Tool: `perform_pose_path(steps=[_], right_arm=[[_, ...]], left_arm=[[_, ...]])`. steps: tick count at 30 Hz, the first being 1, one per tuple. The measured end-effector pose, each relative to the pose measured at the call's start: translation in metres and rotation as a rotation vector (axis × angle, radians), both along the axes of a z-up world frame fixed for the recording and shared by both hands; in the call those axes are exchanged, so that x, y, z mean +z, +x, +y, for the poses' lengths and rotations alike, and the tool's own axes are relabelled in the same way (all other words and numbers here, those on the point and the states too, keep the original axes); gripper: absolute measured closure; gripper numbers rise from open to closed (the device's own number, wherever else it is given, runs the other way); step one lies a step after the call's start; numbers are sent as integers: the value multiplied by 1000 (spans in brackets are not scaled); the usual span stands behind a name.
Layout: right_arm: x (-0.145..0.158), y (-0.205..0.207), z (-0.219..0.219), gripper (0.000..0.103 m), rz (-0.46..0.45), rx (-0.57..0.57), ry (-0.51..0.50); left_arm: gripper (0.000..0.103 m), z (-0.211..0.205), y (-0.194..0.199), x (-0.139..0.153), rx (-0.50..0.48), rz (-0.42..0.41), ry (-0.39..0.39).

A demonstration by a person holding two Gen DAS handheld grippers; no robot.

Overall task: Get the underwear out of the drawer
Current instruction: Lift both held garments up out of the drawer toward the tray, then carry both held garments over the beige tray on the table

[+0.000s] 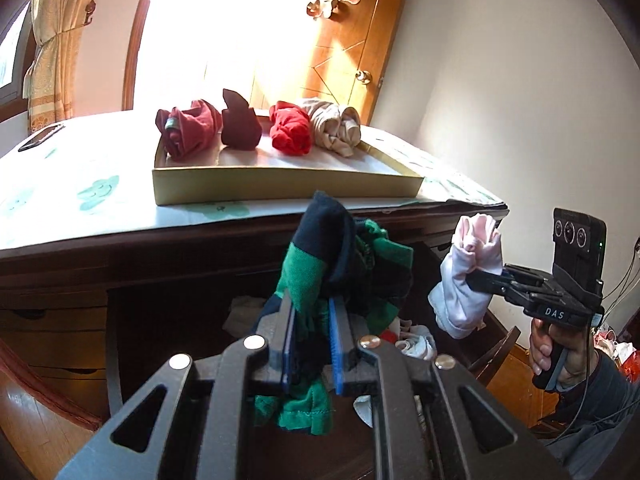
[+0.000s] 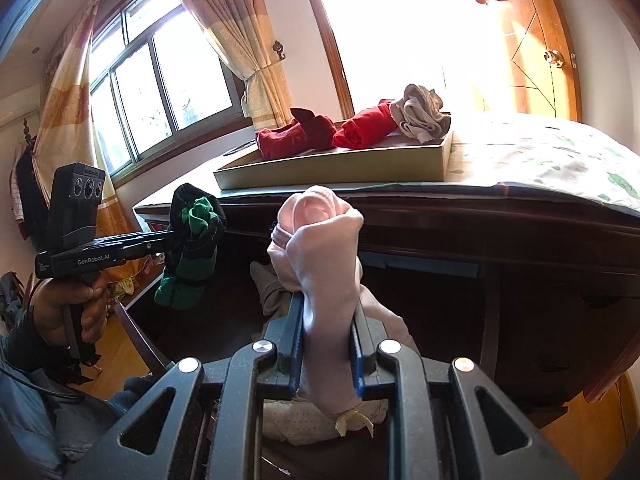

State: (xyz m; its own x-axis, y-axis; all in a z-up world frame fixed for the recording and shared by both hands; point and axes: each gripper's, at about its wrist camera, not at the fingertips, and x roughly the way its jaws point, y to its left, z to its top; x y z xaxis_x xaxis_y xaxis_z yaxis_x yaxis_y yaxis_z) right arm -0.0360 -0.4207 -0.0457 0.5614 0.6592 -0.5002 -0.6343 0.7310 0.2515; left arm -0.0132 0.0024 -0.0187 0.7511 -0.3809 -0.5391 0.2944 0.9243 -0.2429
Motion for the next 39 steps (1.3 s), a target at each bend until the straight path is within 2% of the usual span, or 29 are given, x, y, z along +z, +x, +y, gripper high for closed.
perform_pose_path(steps=[7,18,39], right_arm=[[7,-7,0,82,-38,10,32],[16,-12,-3,82,-90,4,62],[34,-24,-7,82,-189,8,115]], left_arm=[[91,-2,-3,6,8,-21,-1],[91,-7,-11,19,54,-95,59],[91,-7,-25,37,102,-209,86]])
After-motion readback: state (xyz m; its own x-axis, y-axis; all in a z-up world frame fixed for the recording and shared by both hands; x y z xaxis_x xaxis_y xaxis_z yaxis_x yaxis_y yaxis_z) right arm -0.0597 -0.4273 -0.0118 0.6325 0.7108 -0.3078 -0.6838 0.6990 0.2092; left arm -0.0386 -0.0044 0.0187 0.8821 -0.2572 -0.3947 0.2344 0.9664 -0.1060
